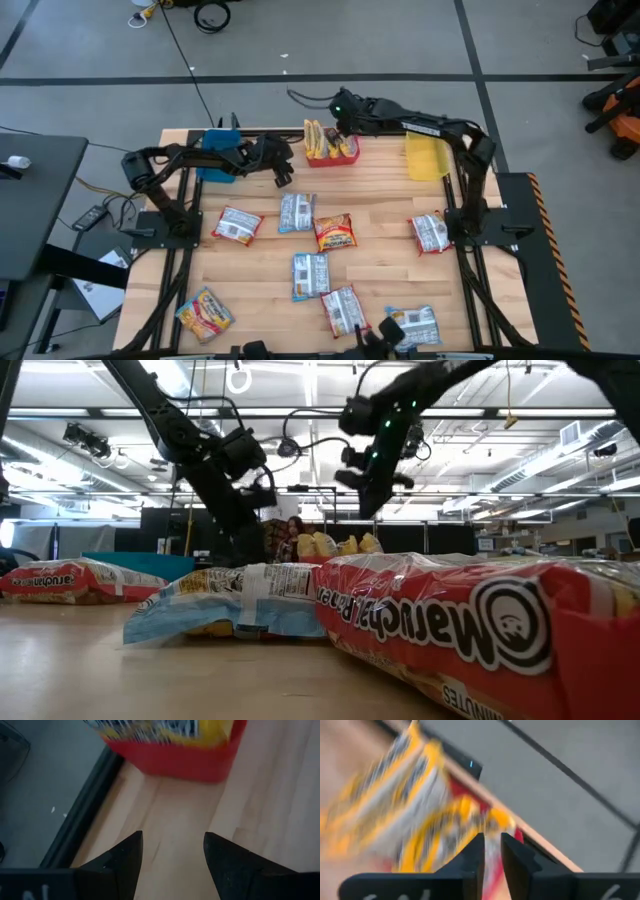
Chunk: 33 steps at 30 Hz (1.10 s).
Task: Sort Maruchan noodles
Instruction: Put the yellow noodle pack into the red bin, then put the red noodle pack into the yellow bin
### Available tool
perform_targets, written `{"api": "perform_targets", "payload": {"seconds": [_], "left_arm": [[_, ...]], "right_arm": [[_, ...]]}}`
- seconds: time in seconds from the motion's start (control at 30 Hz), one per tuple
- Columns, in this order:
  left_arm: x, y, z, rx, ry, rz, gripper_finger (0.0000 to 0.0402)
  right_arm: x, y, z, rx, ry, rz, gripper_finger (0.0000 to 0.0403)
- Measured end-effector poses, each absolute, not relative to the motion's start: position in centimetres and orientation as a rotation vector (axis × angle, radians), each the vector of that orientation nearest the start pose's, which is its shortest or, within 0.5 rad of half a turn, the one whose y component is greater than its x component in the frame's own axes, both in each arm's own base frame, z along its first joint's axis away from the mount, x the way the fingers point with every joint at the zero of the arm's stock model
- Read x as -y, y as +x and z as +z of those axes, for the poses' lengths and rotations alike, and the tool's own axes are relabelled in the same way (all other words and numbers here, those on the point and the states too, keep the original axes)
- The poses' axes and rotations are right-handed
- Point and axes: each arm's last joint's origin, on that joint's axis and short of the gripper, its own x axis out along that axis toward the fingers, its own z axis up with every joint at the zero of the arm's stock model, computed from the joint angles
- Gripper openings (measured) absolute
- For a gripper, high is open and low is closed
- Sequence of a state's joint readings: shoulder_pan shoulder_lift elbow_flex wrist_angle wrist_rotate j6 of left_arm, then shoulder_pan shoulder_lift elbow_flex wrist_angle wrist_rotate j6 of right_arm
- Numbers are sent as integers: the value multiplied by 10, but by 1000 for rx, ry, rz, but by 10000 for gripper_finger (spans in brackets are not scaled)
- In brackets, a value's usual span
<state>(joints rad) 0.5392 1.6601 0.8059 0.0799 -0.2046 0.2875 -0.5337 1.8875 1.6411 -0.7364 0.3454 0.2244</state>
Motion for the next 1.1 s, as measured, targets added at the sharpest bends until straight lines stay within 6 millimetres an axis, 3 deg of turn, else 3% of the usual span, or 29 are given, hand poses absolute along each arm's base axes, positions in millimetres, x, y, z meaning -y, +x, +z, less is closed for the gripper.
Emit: {"api": "perform_targets", "payload": {"seconds": [0.17, 0.33, 0.47, 0.63, 0.83, 0.97, 1.1], "left_arm": [[-157, 261, 190, -785, 96, 611, 213], [-126, 244, 232, -707, 68, 579, 213], [-91, 229, 252, -704, 17, 470, 213], [-42, 231, 248, -686, -14, 186, 213], [4, 230, 218, -683, 27, 4, 213], [27, 226, 211, -669, -8, -56, 213], [48, 223, 204, -609, -15, -132, 213]], "right_arm": [[193, 326, 278, -1170, 194, -785, 84], [194, 307, 242, -1399, 122, -693, 70], [196, 294, 207, -1491, 35, -621, 51], [202, 300, 183, -1277, 116, -674, 30], [193, 317, 191, -1130, 147, -524, 8], [155, 318, 212, -1202, 38, -481, 6], [78, 326, 228, -1211, -127, -327, 5]]}}
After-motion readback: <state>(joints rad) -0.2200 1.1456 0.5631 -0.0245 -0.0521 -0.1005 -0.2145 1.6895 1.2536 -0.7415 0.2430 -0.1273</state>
